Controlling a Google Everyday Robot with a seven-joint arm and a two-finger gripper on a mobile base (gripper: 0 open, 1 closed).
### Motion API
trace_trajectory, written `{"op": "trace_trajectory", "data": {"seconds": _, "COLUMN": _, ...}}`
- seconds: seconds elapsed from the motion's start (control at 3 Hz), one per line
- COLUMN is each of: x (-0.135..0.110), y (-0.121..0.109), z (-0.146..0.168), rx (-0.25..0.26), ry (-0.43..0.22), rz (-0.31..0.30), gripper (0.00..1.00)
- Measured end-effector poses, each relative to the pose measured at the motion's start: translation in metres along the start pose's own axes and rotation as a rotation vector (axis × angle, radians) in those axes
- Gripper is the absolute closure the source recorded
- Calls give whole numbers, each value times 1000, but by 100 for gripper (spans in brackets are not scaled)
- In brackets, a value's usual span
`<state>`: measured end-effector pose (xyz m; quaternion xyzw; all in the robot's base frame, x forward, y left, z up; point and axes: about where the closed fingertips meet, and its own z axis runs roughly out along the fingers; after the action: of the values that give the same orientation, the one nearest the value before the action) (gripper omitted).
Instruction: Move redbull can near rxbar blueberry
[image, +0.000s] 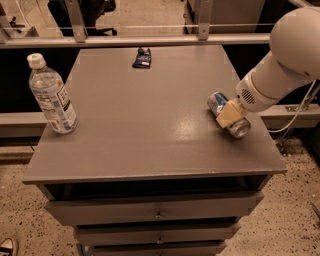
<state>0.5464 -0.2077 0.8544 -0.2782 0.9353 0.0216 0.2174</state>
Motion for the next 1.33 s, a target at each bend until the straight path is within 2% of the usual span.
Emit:
{"op": "trace_trajectory", "data": {"seconds": 0.33, "x": -15, "y": -21, "z": -26, "rx": 38, "ry": -66, "rz": -105, "gripper": 100}}
{"op": "trace_trajectory", "data": {"seconds": 0.67, "x": -19, "y": -22, "z": -30, "rx": 44, "ry": -75, "rz": -153, "gripper": 100}}
{"op": "trace_trajectory", "data": {"seconds": 1.33, "x": -27, "y": -20, "z": -28, "rx": 54, "ry": -91, "rz": -163, "gripper": 100}}
